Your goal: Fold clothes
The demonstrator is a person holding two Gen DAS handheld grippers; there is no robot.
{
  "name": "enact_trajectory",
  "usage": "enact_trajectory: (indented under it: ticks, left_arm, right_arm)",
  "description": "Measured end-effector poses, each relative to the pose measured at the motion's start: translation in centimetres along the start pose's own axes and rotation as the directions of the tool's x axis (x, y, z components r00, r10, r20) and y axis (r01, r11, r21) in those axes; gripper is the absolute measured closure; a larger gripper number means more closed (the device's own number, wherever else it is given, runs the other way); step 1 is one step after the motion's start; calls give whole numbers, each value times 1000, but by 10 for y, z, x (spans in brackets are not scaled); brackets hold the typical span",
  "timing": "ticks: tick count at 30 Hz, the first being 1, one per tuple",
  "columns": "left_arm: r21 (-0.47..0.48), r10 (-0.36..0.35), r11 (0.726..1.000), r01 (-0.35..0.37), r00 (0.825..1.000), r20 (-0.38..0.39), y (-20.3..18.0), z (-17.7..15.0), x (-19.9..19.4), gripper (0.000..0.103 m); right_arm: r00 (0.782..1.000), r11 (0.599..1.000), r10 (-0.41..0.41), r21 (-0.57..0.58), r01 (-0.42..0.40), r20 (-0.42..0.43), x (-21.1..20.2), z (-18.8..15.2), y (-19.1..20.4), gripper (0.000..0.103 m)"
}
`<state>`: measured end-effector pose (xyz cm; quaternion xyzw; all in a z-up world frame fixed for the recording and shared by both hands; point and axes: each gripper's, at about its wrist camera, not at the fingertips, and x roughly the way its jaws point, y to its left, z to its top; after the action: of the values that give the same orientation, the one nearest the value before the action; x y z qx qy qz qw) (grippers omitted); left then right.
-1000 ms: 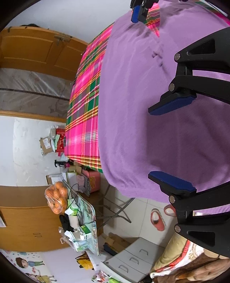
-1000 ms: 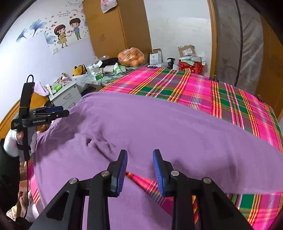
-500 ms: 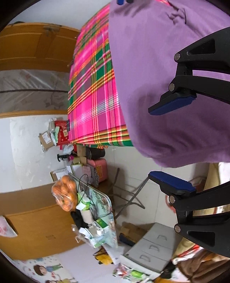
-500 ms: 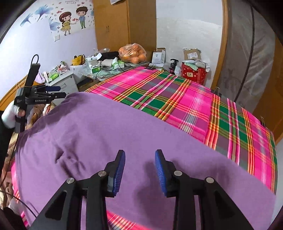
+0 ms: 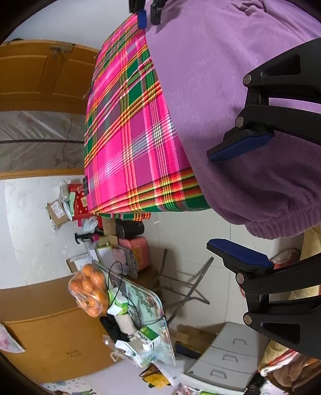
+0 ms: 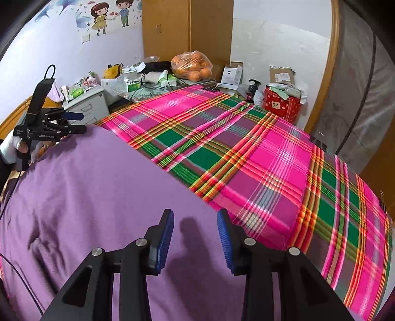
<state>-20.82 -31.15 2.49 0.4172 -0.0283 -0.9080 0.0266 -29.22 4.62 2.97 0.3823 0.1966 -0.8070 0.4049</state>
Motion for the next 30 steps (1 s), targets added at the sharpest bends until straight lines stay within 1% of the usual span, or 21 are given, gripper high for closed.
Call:
enact_trajectory:
  ticks: [4, 6, 10, 11, 12, 13, 14, 15, 16, 17, 18, 19, 20, 22, 24, 27, 30]
  left_arm:
    - [20, -26, 999, 27, 1000, -14, -1, 0, 7, 35]
    - [28, -37, 999, 37, 999, -18, 0, 1, 9, 35]
    - [23, -60, 998, 61, 998, -28, 1, 3, 11, 36]
    - [18, -73, 997, 73, 997, -30, 2, 4, 12, 39]
    - [11, -92, 996, 93, 995, -32, 3, 4, 12, 46]
    - [5, -110, 994, 111, 993, -33, 3, 5, 13, 50]
    - [1, -130, 992, 130, 991, -34, 3, 5, 13, 57]
    - [1, -137, 991, 137, 990, -34, 2, 6, 13, 60]
    - [4, -133, 991, 133, 991, -32, 1, 6, 13, 61]
    - [5, -124, 992, 124, 992, -28, 0, 6, 12, 66]
    - [-1, -110, 994, 110, 994, -22, 1, 6, 11, 81]
    - [-13, -99, 995, 99, 995, -18, 3, 7, 11, 93]
    - [-27, -97, 995, 97, 995, -15, 5, 7, 10, 98]
    - [-51, -101, 994, 101, 995, -4, 9, 5, 6, 100]
    - [-38, -86, 996, 87, 996, 13, 7, 4, -2, 101]
    - [-26, -73, 997, 74, 996, 49, 4, 4, -17, 101]
    - [-38, -72, 996, 76, 992, 99, 5, 5, -39, 101]
  right_arm:
    - [999, 999, 35, 13, -34, -34, 20, 2, -11, 65]
    - [999, 999, 42, 16, -41, -31, 24, 2, -15, 63]
    - [998, 998, 61, 26, -60, -32, 27, 2, -18, 62]
    - [998, 998, 58, 19, -57, -37, 27, 2, -17, 62]
    - [998, 998, 54, 13, -54, -42, 26, 2, -16, 63]
    - [998, 999, 51, 7, -51, -46, 26, 2, -15, 68]
    - [997, 999, 51, 8, -50, -49, 26, 3, -14, 73]
    - [997, 999, 50, 10, -50, -53, 25, 3, -13, 75]
    - [997, 999, 50, 12, -49, -56, 25, 3, -12, 81]
    - [997, 999, 50, 14, -49, -59, 24, 3, -11, 91]
    - [997, 999, 47, 16, -46, -62, 23, 3, -11, 95]
    - [997, 999, 38, 22, -37, -65, 22, 3, -11, 97]
    - [997, 999, 32, 27, -31, -66, 21, 3, -11, 98]
    - [998, 999, 20, 40, -18, -55, 14, 4, -10, 98]
    - [999, 999, 5, 34, -3, -37, 5, 5, -5, 98]
    - [1000, 1000, -16, 24, 16, -6, -14, 7, 4, 99]
    - [999, 999, -27, 21, 26, 22, -32, 7, 12, 99]
